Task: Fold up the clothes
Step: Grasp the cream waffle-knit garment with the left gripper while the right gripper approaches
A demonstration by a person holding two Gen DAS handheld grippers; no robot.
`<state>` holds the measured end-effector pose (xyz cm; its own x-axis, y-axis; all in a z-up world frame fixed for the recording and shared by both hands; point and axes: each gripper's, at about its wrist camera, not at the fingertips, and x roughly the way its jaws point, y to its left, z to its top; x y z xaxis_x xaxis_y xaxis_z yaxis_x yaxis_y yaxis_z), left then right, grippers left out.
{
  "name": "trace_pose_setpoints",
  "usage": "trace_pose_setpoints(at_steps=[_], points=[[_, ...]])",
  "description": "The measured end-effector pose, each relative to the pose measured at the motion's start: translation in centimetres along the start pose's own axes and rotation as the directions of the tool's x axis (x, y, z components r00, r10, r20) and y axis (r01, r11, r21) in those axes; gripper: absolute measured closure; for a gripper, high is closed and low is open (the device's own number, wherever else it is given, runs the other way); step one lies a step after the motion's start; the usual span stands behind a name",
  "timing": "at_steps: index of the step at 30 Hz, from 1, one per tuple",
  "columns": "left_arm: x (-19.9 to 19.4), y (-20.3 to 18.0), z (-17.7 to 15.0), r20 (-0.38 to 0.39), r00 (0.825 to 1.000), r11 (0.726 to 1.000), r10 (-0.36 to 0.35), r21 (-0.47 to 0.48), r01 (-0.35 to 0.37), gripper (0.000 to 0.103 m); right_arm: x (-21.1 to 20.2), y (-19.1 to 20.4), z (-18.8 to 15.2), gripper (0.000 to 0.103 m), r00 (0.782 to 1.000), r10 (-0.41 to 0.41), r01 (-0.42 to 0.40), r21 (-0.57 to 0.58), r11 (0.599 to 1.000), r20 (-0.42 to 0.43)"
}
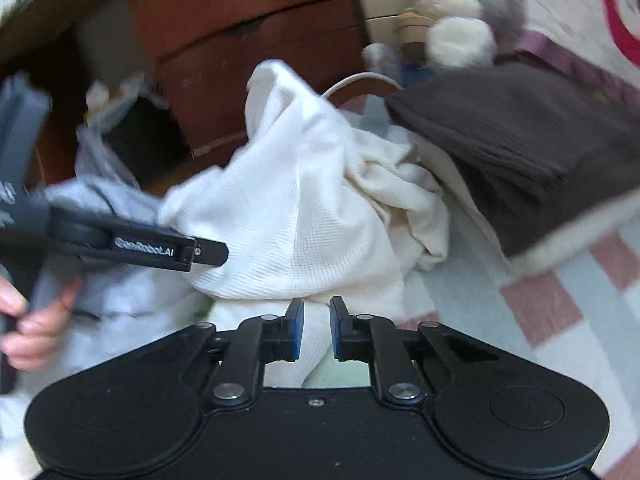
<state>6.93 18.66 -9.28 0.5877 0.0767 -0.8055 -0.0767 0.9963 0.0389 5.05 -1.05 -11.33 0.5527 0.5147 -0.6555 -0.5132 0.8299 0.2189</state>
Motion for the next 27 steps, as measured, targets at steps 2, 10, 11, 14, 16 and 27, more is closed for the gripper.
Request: trace_pose_setpoints(at_steps=[2, 10, 11, 14, 16, 27], points=[[0.6, 0.0, 0.2, 0.013, 1.0, 1.0, 0.018, 0.008, -0.018, 0.02, 1.0, -0.1, 0.0, 0.051, 1.0, -0.01, 0.01, 0.011, 1.0, -0.016], [4.3, -0.3, -1.1, 0.04, 0.999, 0.999, -0.008, 0.052, 0.006, 0.037, 1.5, -3.1, -1.7, 0.04, 1.0, -0.007, 0.012, 0.198, 0.98, -0.028], [3.8, -0.4, -1.2, 0.066, 0.998, 0.998, -0.012, 0.062, 0.008, 0.05, 1.1, -3.2, -2.0, 0.04, 1.0, -0.015, 0.02, 0.193, 0.981, -0.028], [1.9, -1.9, -1.7, 0.153, 0.988, 0.984, 0.001, 0.179, -0.028, 0.079, 0.1, -3.0, -2.8, 0.04, 0.996, -0.079, 0.083, 0.155, 0.984, -0.03], [0.1, -2.6, -1.8, 0.201, 0.979, 0.98, -0.013, 0.197, -0.028, 0.089, -0.3, -2.7, -3.3, 0.04, 0.989, -0.138, 0.144, 0.132, 0.981, -0.047], [-7.1, -2.3, 0.2, 0.276, 0.774, 0.817, -0.57, 0.095, 0.568, 0.1, -5.2, 2.1, -3.8, 0.033, 0.97, -0.24, 0.242, -0.058, 0.969, 0.033]])
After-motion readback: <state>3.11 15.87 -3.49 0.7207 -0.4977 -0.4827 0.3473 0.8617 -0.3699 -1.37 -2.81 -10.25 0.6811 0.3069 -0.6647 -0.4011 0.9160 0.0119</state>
